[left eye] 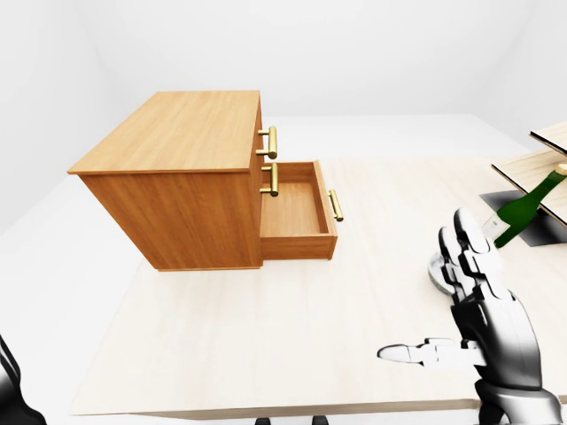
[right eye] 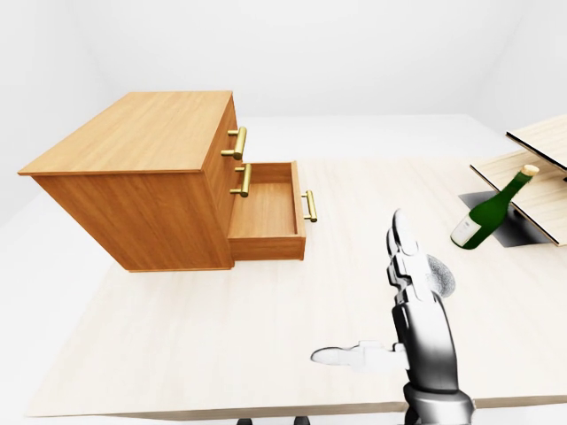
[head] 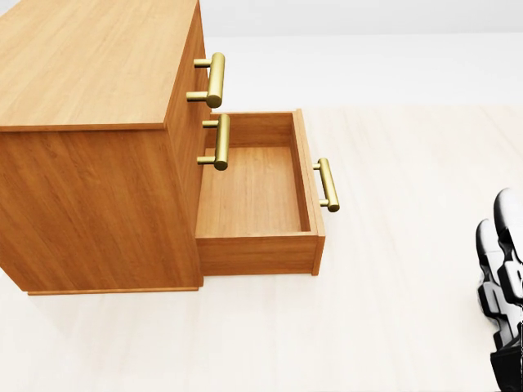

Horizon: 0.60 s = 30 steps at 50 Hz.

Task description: Put the bowl on top of the cabinet.

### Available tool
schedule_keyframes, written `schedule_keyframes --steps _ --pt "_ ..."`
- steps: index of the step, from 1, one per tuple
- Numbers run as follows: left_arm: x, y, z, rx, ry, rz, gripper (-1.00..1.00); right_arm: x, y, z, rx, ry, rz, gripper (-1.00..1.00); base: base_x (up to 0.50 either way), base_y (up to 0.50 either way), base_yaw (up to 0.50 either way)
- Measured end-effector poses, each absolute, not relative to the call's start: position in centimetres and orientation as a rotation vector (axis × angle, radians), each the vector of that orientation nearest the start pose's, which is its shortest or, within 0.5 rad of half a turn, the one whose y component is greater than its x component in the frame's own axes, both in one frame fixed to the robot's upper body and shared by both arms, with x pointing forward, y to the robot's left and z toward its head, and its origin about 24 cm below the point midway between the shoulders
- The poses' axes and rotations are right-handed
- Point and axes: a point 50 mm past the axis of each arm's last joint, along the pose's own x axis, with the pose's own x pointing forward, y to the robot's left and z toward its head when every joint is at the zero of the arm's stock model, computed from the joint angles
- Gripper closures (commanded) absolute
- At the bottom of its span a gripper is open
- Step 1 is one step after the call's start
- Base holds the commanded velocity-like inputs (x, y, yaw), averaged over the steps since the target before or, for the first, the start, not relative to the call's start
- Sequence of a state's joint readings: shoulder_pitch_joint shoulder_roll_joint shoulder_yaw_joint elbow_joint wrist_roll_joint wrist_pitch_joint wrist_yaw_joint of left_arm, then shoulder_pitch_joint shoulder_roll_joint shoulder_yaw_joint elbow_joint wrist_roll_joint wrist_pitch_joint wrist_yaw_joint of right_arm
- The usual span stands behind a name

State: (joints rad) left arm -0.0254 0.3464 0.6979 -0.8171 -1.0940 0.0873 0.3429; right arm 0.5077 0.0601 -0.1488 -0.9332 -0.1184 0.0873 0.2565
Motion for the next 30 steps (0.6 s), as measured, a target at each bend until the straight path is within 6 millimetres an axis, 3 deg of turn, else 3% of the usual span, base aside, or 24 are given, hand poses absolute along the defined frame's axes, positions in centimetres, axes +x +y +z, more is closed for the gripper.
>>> schedule_keyframes --steps 8,15,30 --pt "15.3 27.7 25.1 -0.558 -0.881 0.262 -1.00 12.1 -20.9 16.0 -0.442 -0.260 -0.087 -1.00 0.00 0.00 0.00" --pt "15.4 27.6 25.0 -0.554 -0.881 0.260 -1.00 11.8 -21.8 16.7 -0.624 -0.189 -0.064 -1.00 0.00 0.00 0.00" --pt "15.3 27.8 25.2 -0.561 -0.884 0.261 -1.00 11.7 -24.4 19.1 -0.972 -0.114 -0.301 -1.00 0.00 0.00 0.00"
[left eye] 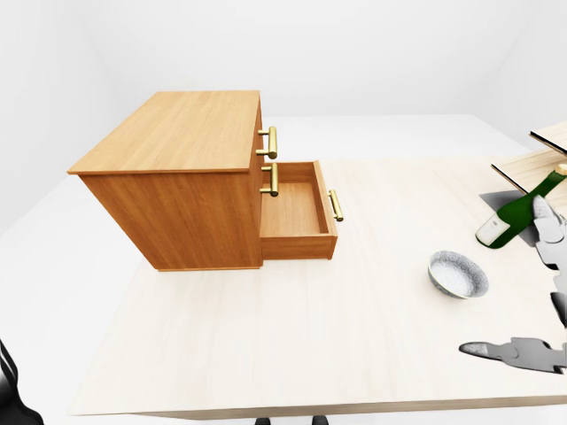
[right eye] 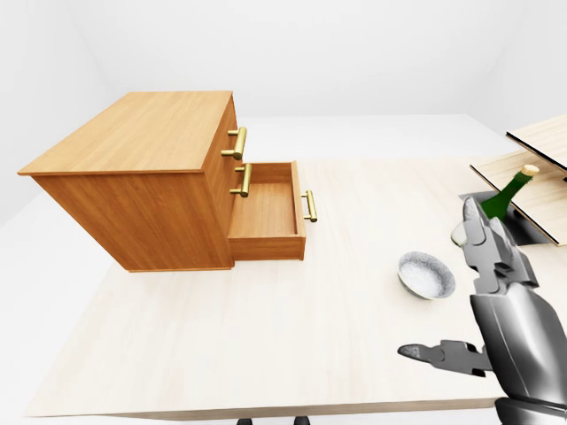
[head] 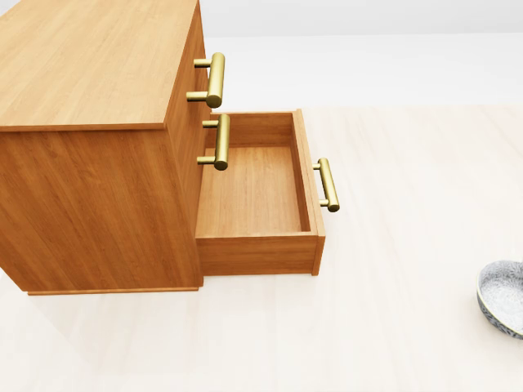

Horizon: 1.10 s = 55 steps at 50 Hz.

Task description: Put the bowl on top of the cabinet.

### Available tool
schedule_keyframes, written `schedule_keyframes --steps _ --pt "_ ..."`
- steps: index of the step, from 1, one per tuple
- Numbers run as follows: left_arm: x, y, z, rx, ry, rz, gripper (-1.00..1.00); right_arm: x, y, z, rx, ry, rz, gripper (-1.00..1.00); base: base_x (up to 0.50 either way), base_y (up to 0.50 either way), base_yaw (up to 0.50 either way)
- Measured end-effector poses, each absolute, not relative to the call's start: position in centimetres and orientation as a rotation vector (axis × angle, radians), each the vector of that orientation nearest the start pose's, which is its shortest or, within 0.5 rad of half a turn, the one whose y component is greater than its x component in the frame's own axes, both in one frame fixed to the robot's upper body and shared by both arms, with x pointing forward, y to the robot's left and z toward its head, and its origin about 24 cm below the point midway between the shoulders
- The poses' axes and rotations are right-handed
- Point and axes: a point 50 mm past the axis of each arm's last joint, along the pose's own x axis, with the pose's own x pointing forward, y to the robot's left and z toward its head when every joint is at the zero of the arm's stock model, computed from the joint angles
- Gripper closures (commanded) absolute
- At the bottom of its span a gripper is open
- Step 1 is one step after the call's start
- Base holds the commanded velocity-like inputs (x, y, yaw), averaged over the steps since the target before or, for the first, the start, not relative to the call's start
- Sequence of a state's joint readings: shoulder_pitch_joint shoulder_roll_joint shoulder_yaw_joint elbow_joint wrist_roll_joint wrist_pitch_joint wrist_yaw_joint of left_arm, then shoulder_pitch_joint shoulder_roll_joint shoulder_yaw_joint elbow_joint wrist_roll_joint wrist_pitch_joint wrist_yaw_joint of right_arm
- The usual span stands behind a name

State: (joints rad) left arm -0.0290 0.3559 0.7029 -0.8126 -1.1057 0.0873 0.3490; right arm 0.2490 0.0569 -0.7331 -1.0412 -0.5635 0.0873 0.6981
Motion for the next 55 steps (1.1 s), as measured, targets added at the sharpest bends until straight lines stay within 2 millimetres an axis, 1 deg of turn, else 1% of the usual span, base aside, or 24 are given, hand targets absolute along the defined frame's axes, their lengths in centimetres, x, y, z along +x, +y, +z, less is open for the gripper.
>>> schedule_keyframes --steps 12,22,38,45,55 --pt "15.5 27.9 25.2 -0.562 -0.881 0.264 -1.00 12.5 -25.2 20.0 -1.138 -0.070 -0.341 -1.00 0.00 0.00 0.00" --pt "15.5 27.9 25.2 -0.563 -0.881 0.266 -1.00 13.1 -26.3 19.5 -1.185 0.002 -0.348 -1.00 0.00 0.00 0.00" --pt "15.4 28.0 25.3 -0.565 -0.882 0.266 -1.00 14.3 -28.2 17.2 -1.137 0.131 -0.313 -1.00 0.00 0.00 0.00" --pt "15.4 27.9 25.3 -0.562 -0.883 0.263 -1.00 15.0 -28.9 15.8 -1.094 0.185 -0.273 -1.00 0.00 0.00 0.00" --pt "15.3 27.8 25.2 -0.560 -0.884 0.259 -1.00 15.5 -28.7 13.7 -1.068 0.268 -0.212 -1.00 0.00 0.00 0.00"
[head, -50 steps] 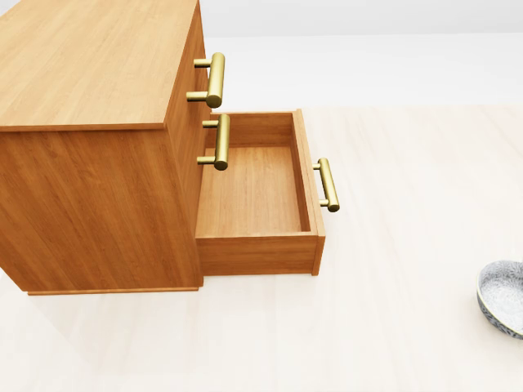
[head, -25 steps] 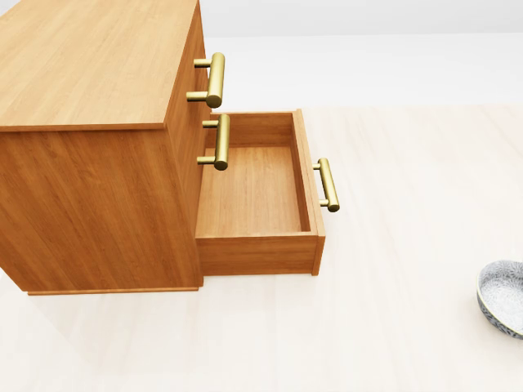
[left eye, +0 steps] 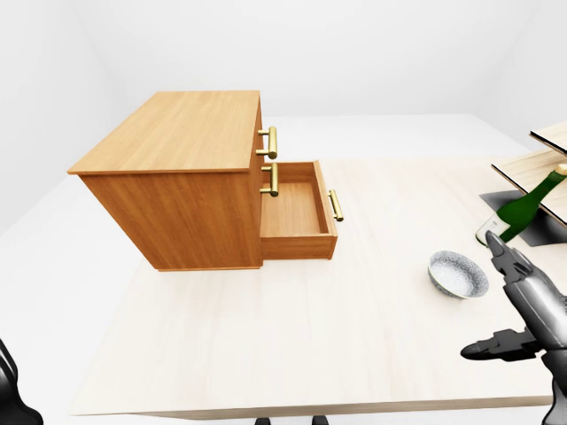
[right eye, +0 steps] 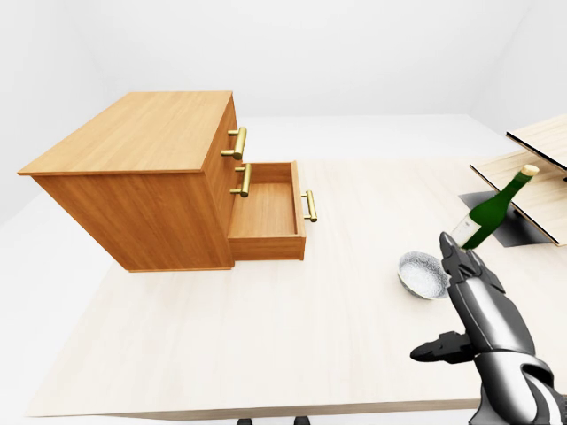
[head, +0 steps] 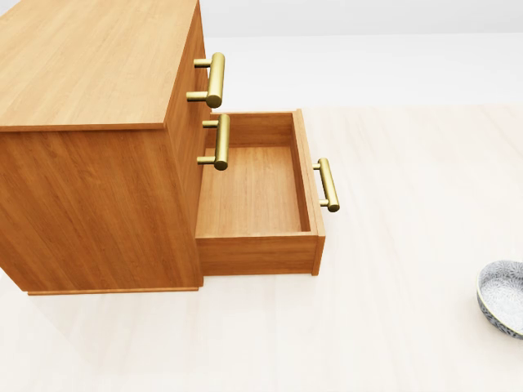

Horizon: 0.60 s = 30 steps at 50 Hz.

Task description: Put the bowl on top of the cabinet.

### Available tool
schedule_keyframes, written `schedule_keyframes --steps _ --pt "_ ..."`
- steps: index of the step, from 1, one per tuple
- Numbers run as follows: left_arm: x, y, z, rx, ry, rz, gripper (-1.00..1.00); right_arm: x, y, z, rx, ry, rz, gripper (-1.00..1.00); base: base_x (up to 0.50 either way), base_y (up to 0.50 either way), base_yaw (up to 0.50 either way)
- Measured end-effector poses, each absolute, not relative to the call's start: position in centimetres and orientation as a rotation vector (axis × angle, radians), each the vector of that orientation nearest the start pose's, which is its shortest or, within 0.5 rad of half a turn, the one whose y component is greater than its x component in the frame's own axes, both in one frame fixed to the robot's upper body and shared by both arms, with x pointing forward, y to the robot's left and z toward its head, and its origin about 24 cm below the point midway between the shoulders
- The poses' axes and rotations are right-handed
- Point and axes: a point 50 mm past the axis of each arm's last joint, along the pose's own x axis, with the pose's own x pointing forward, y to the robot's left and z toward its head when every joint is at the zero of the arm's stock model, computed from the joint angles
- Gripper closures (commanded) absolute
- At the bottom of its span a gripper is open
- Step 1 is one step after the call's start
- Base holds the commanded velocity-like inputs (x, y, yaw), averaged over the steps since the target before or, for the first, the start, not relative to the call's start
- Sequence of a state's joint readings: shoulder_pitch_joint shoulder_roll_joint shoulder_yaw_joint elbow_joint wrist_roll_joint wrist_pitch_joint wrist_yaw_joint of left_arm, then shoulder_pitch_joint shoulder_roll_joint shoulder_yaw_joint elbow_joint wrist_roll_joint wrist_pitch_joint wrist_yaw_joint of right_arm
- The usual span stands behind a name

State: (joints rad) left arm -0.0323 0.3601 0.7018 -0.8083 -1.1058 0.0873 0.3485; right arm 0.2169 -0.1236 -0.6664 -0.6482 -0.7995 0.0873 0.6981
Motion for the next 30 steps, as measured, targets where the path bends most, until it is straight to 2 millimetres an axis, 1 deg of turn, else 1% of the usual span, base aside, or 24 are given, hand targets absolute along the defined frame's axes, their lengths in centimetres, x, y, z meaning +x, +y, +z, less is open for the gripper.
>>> schedule_keyframes --steps 6,14,24,30 --pt "15.3 27.8 25.3 -0.560 -0.885 0.258 -1.00 15.6 -28.6 13.2 -1.061 0.289 -0.200 -1.00 0.00 0.00 0.00" --pt "15.4 27.9 25.3 -0.559 -0.884 0.261 -1.00 16.1 -29.8 13.4 -1.072 0.297 -0.212 -1.00 0.00 0.00 0.00" --pt "15.5 27.9 25.3 -0.558 -0.884 0.262 -1.00 17.7 -31.1 13.6 -1.088 0.304 -0.192 -1.00 0.00 0.00 0.00" --pt "15.5 28.0 25.3 -0.557 -0.884 0.262 -1.00 18.6 -31.9 13.2 -1.082 0.330 -0.167 -1.00 0.00 0.00 0.00"
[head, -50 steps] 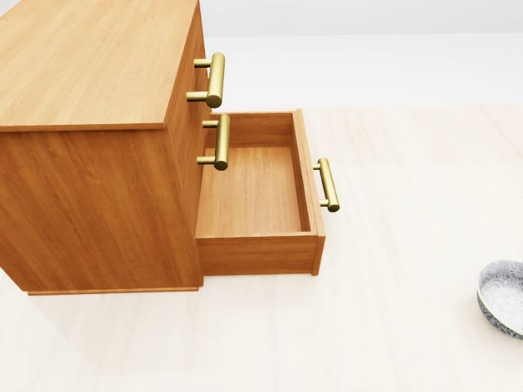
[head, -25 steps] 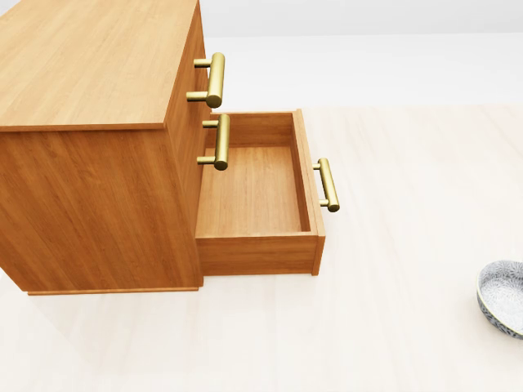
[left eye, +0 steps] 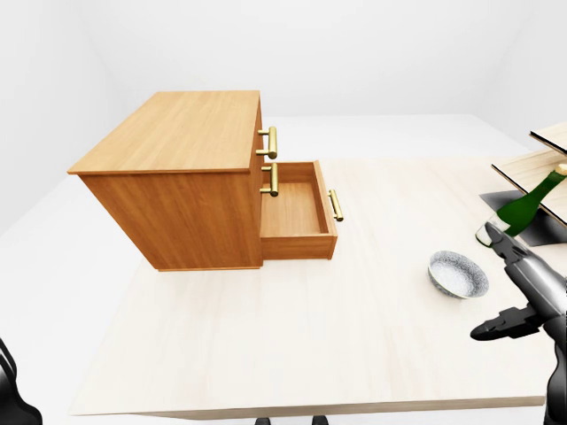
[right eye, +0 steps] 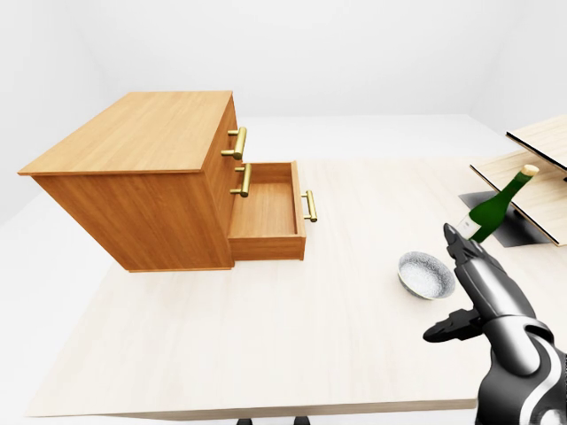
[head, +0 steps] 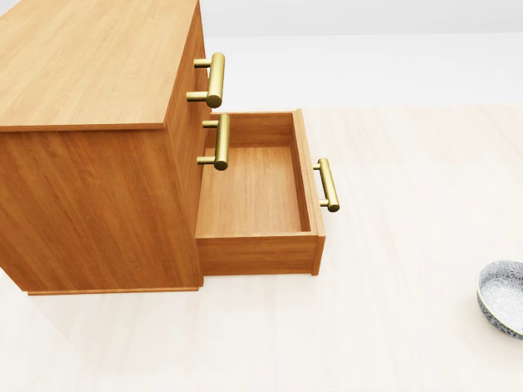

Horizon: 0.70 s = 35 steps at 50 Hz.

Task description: Put the bowl on top of the cabinet.

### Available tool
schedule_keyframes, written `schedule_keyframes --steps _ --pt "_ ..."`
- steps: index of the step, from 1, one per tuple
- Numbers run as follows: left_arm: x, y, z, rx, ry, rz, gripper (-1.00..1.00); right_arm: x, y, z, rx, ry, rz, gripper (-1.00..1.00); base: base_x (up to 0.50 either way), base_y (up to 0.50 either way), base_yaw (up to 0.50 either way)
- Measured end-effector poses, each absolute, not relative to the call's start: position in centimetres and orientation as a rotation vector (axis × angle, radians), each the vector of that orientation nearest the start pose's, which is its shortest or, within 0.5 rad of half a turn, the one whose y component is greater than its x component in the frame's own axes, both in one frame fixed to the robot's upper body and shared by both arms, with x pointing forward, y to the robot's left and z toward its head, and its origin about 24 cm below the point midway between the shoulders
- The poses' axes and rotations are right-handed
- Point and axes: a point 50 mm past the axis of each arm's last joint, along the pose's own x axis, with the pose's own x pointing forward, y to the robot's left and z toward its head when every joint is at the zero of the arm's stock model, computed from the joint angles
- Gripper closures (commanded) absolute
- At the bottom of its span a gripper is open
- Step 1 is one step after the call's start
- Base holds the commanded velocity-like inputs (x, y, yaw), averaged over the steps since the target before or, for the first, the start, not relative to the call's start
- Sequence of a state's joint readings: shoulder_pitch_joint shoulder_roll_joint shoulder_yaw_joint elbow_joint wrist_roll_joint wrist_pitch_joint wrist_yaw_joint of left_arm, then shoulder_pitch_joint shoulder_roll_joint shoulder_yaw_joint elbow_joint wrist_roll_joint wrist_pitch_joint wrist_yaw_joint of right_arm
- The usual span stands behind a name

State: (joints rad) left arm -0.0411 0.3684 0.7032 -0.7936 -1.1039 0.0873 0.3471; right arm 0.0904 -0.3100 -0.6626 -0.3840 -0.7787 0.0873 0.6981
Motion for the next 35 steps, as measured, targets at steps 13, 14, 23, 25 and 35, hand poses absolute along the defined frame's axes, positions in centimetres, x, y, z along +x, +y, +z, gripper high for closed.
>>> schedule_keyframes --steps 13,14,23,25,35 --pt "15.6 27.9 25.2 -0.553 -0.883 0.261 -1.00 20.1 -33.8 11.7 -1.029 0.404 -0.113 -1.00 0.00 0.00 0.00" --pt "15.6 27.9 25.2 -0.552 -0.883 0.261 -1.00 20.1 -33.9 11.6 -1.025 0.409 -0.109 -1.00 0.00 0.00 0.00" --pt "15.7 27.9 25.2 -0.550 -0.882 0.262 -1.00 20.6 -34.5 10.9 -1.005 0.446 -0.084 -1.00 0.00 0.00 0.00" --pt "15.7 27.9 25.2 -0.550 -0.882 0.262 -1.00 20.7 -34.6 10.8 -1.001 0.454 -0.079 -1.00 0.00 0.00 0.00" --pt "15.7 27.9 25.2 -0.549 -0.882 0.262 -1.00 20.9 -35.0 9.9 -0.987 0.495 -0.052 -1.00 0.00 0.00 0.00"
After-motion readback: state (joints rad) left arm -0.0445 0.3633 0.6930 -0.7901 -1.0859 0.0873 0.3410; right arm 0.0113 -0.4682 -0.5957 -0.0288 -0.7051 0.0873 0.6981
